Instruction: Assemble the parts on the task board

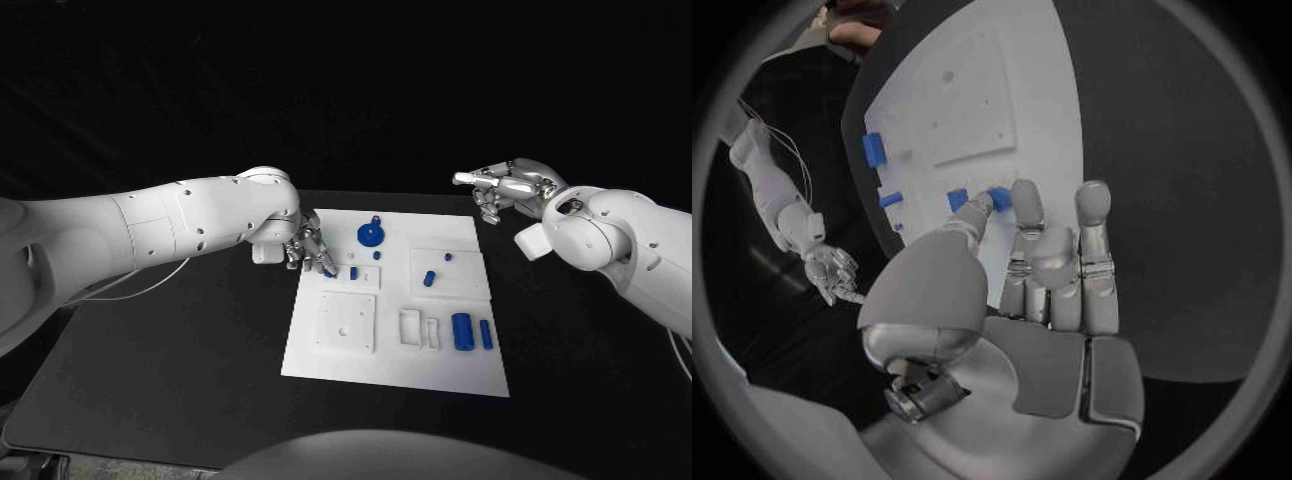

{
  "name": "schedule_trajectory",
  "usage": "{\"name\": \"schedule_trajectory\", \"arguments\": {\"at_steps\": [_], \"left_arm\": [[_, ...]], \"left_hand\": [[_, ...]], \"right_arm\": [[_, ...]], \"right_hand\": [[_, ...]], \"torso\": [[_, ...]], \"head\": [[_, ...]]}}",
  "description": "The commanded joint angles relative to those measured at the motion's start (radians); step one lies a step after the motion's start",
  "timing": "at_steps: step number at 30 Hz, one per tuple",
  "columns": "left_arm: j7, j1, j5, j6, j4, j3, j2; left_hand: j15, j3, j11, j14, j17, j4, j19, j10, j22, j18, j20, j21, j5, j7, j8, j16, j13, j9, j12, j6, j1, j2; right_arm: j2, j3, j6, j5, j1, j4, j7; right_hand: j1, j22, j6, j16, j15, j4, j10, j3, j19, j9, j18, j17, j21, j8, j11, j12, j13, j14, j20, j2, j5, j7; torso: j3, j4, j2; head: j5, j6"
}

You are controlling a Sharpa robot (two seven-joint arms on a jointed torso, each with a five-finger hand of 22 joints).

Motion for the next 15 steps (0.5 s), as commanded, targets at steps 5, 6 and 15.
{"name": "schedule_trajectory", "arguments": {"at_steps": [5, 6, 15], "left_arm": [[0.005, 0.0, 0.0, 0.004, 0.008, 0.001, -0.008], [0.005, 0.0, 0.0, 0.004, 0.009, 0.001, -0.01], [-0.003, 0.001, -0.003, 0.01, 0.023, 0.016, -0.026]], "left_hand": [[-0.001, 0.032, -0.002, 0.006, 0.004, 0.098, 0.005, 0.004, 0.017, 0.015, 0.001, -0.002, -0.103, 0.002, 0.006, 0.003, 0.0, 0.006, 0.003, 0.0, -0.013, -0.084], [-0.001, 0.033, -0.002, 0.006, 0.003, 0.112, 0.005, 0.004, 0.017, 0.015, 0.001, -0.002, -0.109, 0.001, 0.007, 0.002, 0.0, 0.008, 0.003, -0.001, -0.013, -0.089], [-0.002, 0.034, -0.003, 0.008, 0.007, 0.124, 0.007, 0.006, 0.017, 0.015, 0.0, -0.002, -0.114, -0.001, 0.014, 0.004, 0.0, 0.014, 0.003, 0.003, -0.011, -0.09]], "right_arm": [[-0.001, 0.0, 0.012, -0.005, -0.001, 0.001, 0.007], [-0.001, 0.0, 0.012, -0.005, -0.001, 0.001, 0.007], [-0.002, 0.0, 0.012, -0.005, -0.001, 0.002, 0.006]], "right_hand": [[0.006, 0.074, 0.001, -0.003, -0.005, -0.004, 0.006, -0.001, 0.046, -0.001, 0.011, -0.001, -0.004, -0.002, -0.001, -0.006, -0.001, 0.0, -0.003, 0.008, 0.004, 0.0], [0.006, 0.074, 0.001, -0.003, -0.005, -0.004, 0.006, -0.001, 0.046, -0.001, 0.011, -0.001, -0.004, -0.002, -0.001, -0.006, -0.001, 0.0, -0.003, 0.008, 0.004, 0.0], [0.006, 0.074, 0.001, -0.003, -0.005, -0.004, 0.006, -0.001, 0.046, -0.001, 0.011, -0.001, -0.004, -0.002, -0.001, -0.006, -0.001, 0.0, -0.003, 0.008, 0.004, 0.0]], "torso": [[0.0005, -0.0009, 0.0], [0.0006, -0.0007, 0.0], [0.0008, -0.0008, 0.0]], "head": [[-0.001, 0.001], [-0.001, -0.002], [-0.001, 0.0]]}}
